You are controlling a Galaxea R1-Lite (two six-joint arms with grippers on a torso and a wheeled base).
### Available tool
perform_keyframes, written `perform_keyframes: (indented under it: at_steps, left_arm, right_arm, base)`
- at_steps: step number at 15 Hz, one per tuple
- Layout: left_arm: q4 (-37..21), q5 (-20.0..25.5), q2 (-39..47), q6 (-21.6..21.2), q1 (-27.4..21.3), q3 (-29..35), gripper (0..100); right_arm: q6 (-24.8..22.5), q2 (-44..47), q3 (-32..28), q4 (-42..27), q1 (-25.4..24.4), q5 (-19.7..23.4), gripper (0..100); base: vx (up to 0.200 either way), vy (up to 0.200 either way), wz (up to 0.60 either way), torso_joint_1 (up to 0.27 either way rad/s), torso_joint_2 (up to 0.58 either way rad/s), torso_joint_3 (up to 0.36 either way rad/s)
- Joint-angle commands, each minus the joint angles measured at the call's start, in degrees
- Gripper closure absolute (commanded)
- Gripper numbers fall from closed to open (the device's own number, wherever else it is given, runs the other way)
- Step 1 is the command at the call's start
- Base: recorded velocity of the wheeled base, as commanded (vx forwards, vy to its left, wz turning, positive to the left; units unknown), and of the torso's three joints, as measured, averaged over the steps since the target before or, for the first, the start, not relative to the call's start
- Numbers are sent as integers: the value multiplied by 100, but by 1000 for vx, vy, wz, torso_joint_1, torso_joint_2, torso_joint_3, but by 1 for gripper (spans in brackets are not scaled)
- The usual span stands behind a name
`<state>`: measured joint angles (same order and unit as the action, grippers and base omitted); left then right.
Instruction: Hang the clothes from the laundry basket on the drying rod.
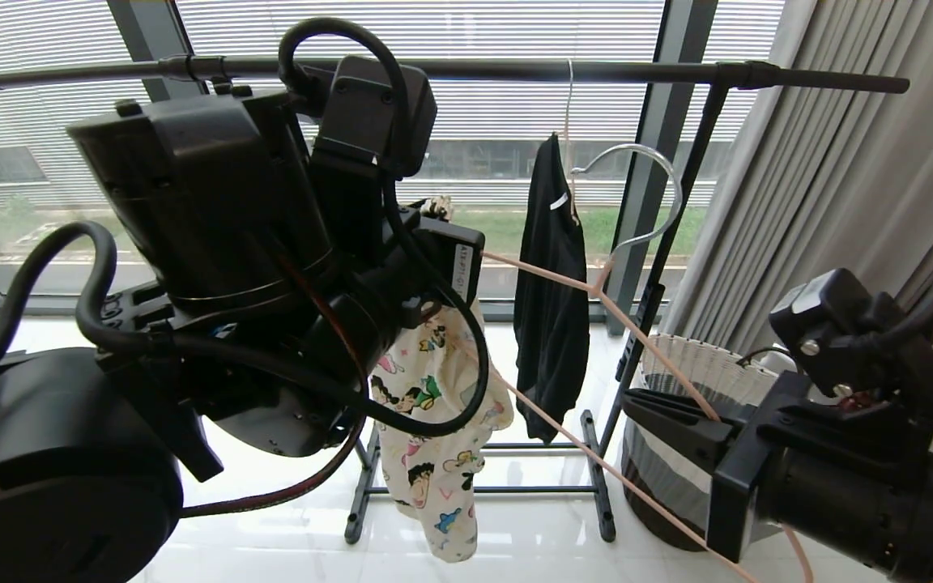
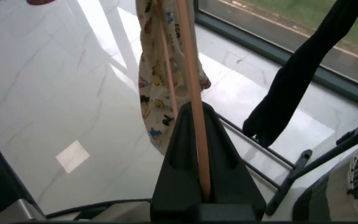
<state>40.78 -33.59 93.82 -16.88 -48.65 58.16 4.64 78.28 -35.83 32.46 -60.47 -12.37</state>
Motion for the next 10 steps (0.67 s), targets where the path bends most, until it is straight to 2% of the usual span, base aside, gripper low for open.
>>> perform_keyframes:
  at_steps: [1, 6, 8, 10]
  left_arm:
    - [0, -16, -118, 1, -109, 11, 100]
    - [0, -140, -171, 168, -558, 11, 100]
    - [0, -342, -171, 177, -645, 11, 100]
    - [-8, -359, -259, 168, -725, 2, 100]
  right_arm:
    - [37, 381, -153, 23, 131, -2, 100]
    - [204, 970, -724, 85, 263, -2, 100]
    - [195, 1128, -785, 260, 298, -11, 100]
    - [195, 1216, -812, 296, 386, -19, 100]
  base:
    - [0, 0, 0, 0, 0, 0]
    - [0, 0, 0, 0, 0, 0]
    - [0, 0, 0, 0, 0, 0]
    - [0, 0, 0, 0, 0, 0]
